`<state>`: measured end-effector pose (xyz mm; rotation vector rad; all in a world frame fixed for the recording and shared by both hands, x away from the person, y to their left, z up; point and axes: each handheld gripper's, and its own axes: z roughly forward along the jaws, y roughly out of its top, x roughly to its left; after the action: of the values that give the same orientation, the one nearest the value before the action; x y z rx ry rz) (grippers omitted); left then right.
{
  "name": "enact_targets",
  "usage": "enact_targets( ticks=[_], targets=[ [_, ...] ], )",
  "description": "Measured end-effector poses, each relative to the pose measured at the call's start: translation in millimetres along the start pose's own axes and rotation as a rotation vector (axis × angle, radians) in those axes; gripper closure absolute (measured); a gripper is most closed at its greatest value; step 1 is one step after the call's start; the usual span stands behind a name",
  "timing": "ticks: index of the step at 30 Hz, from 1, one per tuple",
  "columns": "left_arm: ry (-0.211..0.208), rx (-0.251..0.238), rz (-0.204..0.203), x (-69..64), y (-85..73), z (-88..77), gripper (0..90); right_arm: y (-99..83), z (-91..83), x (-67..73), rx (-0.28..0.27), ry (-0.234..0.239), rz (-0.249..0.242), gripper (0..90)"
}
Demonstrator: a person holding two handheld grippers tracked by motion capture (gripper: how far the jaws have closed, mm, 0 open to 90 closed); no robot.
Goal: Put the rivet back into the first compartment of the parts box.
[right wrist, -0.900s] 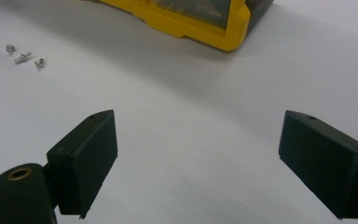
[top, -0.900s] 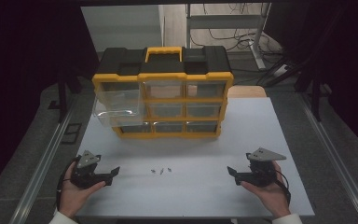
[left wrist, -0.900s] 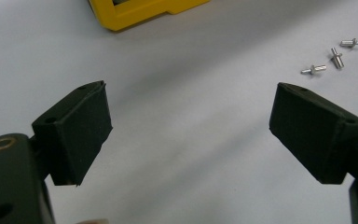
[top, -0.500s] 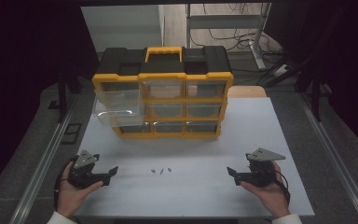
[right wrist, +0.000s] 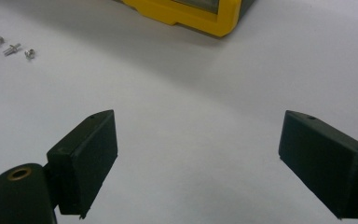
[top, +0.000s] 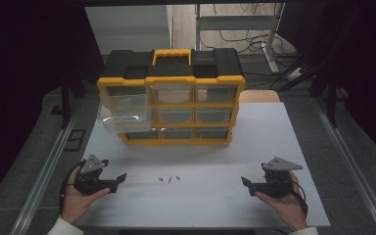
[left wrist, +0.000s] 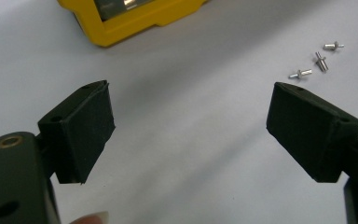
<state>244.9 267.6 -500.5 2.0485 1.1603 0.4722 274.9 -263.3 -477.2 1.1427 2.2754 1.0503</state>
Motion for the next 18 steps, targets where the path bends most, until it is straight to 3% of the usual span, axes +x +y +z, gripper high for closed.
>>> enact_targets(
  ticks=[3, 8, 13, 15, 18],
  targets=[
    [-0.024, -0.001, 0.002, -2.8, 0.5, 1.3, 15.0, -0.5, 0.3, 0.1, 0.003, 0.006, -0.003, 12.0],
    [-0.033, -0.011, 0.060, -13.9, 11.4, 0.3, 14.7, -0.2, -0.6, -0.4, -0.002, 0.011, 0.000, 12.1],
    [-0.070, 0.017, 0.093, -22.1, 24.4, 3.6, 17.2, 1.1, -0.1, 0.3, -0.004, 0.012, -0.001, 12.0],
    [-0.100, 0.044, 0.131, -29.3, 32.4, 8.7, 17.9, 1.5, 1.4, 1.4, 0.002, 0.012, -0.005, 12.1],
    [-0.124, 0.077, 0.152, -34.4, 37.6, 16.1, 18.2, 1.5, 2.1, 2.5, 0.006, 0.011, -0.008, 12.1]
  ],
)
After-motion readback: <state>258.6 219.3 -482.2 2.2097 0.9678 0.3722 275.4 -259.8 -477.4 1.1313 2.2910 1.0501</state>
